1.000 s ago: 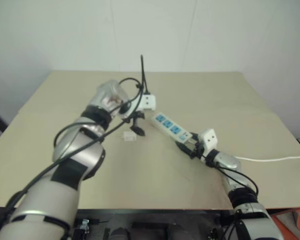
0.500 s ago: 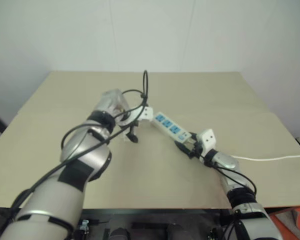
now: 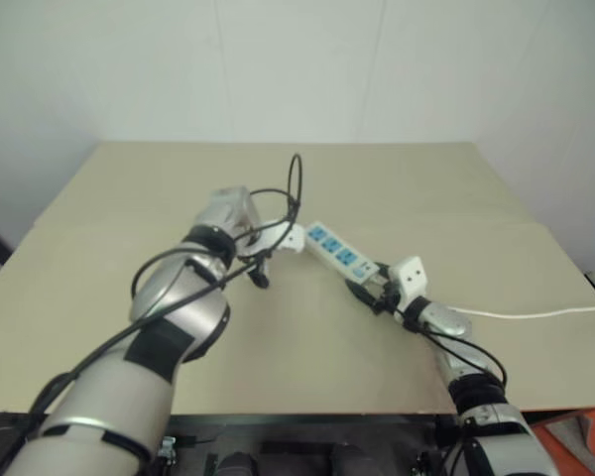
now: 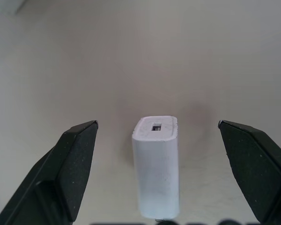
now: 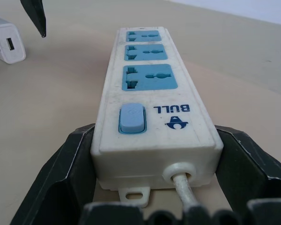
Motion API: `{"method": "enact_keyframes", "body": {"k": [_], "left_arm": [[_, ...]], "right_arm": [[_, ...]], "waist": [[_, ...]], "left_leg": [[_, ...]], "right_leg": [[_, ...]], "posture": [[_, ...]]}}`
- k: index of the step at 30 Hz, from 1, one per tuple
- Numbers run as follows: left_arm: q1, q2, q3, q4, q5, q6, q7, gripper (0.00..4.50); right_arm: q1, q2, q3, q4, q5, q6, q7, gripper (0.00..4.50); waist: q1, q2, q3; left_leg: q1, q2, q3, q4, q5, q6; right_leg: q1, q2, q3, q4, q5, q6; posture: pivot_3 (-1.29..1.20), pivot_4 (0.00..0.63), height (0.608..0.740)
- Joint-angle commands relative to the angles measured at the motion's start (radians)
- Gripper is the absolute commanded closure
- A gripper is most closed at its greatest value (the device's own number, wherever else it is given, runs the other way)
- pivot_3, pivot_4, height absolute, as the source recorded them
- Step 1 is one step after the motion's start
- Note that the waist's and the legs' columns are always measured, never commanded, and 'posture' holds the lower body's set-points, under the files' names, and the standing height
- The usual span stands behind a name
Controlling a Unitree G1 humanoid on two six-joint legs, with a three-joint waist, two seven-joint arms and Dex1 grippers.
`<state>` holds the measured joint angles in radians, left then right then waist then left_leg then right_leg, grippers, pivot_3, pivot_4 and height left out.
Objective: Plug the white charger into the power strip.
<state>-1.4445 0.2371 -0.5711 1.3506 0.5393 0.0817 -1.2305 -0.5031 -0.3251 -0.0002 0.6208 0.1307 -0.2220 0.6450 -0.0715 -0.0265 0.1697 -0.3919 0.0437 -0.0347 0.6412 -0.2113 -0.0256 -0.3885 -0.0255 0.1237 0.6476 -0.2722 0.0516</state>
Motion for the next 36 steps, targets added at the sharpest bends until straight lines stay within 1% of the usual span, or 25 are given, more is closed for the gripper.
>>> {"method": "enact_keyframes", "body": {"k": [1, 6, 14, 15, 16, 18, 20, 22, 24, 25, 30, 32, 34, 36], "left_arm": [[-0.017, -0.018, -0.006, 0.000, 0.022, -0.013, 0.008, 0.00], [-0.012, -0.027, -0.029, 0.008, 0.066, -0.024, 0.020, 0.00], [-0.013, -0.033, -0.029, 0.013, 0.090, -0.033, 0.009, 0.00], [-0.012, -0.033, -0.027, 0.014, 0.091, -0.032, 0.004, 0.39], [-0.011, -0.033, -0.028, 0.014, 0.095, -0.035, 0.005, 0.60], [-0.010, -0.034, -0.027, 0.013, 0.099, -0.037, 0.010, 1.19], [-0.009, -0.034, -0.023, 0.013, 0.099, -0.041, 0.018, 1.90], [-0.010, -0.035, -0.019, 0.013, 0.096, -0.043, 0.024, 2.49], [-0.014, -0.034, -0.015, 0.013, 0.093, -0.045, 0.028, 3.21], [-0.016, -0.034, -0.012, 0.013, 0.090, -0.046, 0.022, 3.49], [-0.035, -0.018, 0.023, -0.002, 0.063, -0.070, 0.071, 3.49], [-0.055, 0.007, 0.070, -0.017, 0.024, -0.096, 0.062, 3.49], [-0.078, 0.036, 0.154, -0.042, -0.060, -0.119, 0.016, 3.49], [-0.093, 0.072, 0.263, -0.080, -0.177, -0.127, -0.069, 3.49]], "right_arm": [[0.047, 0.005, 0.034, 0.045, -0.050, 0.035, -0.013, 1.11], [0.056, 0.013, 0.035, 0.026, -0.045, 0.045, -0.023, 1.11], [0.064, 0.011, 0.038, 0.019, -0.049, 0.048, -0.030, 1.11], [0.065, 0.011, 0.039, 0.018, -0.049, 0.049, -0.031, 1.11], [0.065, 0.011, 0.039, 0.016, -0.049, 0.049, -0.031, 1.11], [0.066, 0.011, 0.040, 0.014, -0.048, 0.051, -0.032, 1.11], [0.063, 0.012, 0.042, 0.014, -0.049, 0.052, -0.032, 1.11], [0.060, 0.012, 0.044, 0.018, -0.052, 0.052, -0.033, 1.11], [0.057, 0.013, 0.046, 0.023, -0.055, 0.050, -0.034, 1.11], [0.057, 0.013, 0.047, 0.024, -0.055, 0.050, -0.033, 1.11], [0.055, 0.010, 0.050, 0.023, -0.056, 0.046, -0.026, 1.11], [0.053, 0.004, 0.048, 0.019, -0.047, 0.044, -0.007, 1.11], [0.052, -0.005, 0.049, 0.015, -0.042, 0.034, 0.019, 1.11], [0.045, -0.015, 0.053, 0.015, -0.033, 0.032, 0.060, 1.11]], "waist": [[0.000, 0.000, 0.000], [-0.001, 0.000, 0.000], [-0.001, 0.000, 0.000], [-0.001, 0.000, 0.000], [-0.001, 0.000, 0.000], [-0.001, 0.000, 0.000], [-0.001, 0.000, 0.000], [-0.001, 0.000, 0.000], [-0.001, 0.000, 0.000], [-0.001, 0.000, 0.000], [-0.002, 0.000, 0.000], [-0.003, 0.000, 0.000], [-0.003, 0.000, 0.000], [-0.001, 0.000, 0.000]], "left_leg": [[0.000, 0.000, 0.000, 0.000, 0.000, 0.000], [0.000, 0.000, 0.000, 0.000, 0.000, 0.000], [0.000, 0.000, 0.000, 0.000, 0.000, 0.000], [0.000, 0.000, 0.000, 0.000, 0.000, 0.000], [0.000, 0.000, 0.000, 0.000, 0.000, 0.000], [0.000, 0.000, 0.000, 0.000, 0.000, 0.000], [0.000, 0.000, 0.000, 0.000, 0.000, 0.000], [0.000, 0.000, 0.000, 0.000, 0.000, 0.000], [0.000, 0.000, 0.000, 0.000, 0.000, 0.000], [0.000, 0.000, 0.000, 0.000, 0.000, 0.000], [0.000, 0.000, 0.000, 0.000, 0.000, 0.000], [0.000, 0.000, 0.000, 0.000, 0.000, 0.000], [0.000, 0.000, 0.000, 0.000, 0.000, 0.000], [-0.001, 0.000, 0.000, 0.000, 0.000, 0.000]], "right_leg": [[0.000, 0.000, 0.000, 0.000, 0.000, 0.000], [0.000, 0.000, 0.000, 0.000, 0.000, 0.000], [0.000, 0.000, 0.000, 0.000, 0.000, 0.000], [0.000, 0.000, 0.000, 0.000, 0.000, 0.000], [0.000, 0.000, 0.000, 0.000, 0.000, 0.000], [0.000, 0.000, 0.000, 0.000, 0.000, 0.000], [0.000, 0.000, 0.000, 0.000, 0.000, 0.000], [0.000, 0.000, 0.000, 0.000, 0.000, 0.000], [0.000, 0.000, 0.000, 0.000, 0.000, 0.000], [0.000, 0.000, 0.000, 0.000, 0.000, 0.000], [0.000, 0.000, 0.000, 0.000, 0.000, 0.000], [0.000, 0.000, 0.000, 0.000, 0.000, 0.000], [0.000, 0.000, 0.000, 0.000, 0.000, 0.000], [-0.001, 0.000, 0.000, 0.000, 0.000, 0.000]], "posture": [[0.00, 0.150, 0.740], [0.00, 0.150, 0.740], [0.00, 0.150, 0.740], [0.00, 0.150, 0.740], [0.00, 0.150, 0.740], [0.00, 0.150, 0.740], [0.00, 0.150, 0.740], [0.00, 0.150, 0.740], [0.00, 0.150, 0.740], [0.00, 0.150, 0.740], [0.00, 0.150, 0.740], [0.00, 0.150, 0.740], [0.00, 0.150, 0.740], [0.00, 0.150, 0.740]]}}
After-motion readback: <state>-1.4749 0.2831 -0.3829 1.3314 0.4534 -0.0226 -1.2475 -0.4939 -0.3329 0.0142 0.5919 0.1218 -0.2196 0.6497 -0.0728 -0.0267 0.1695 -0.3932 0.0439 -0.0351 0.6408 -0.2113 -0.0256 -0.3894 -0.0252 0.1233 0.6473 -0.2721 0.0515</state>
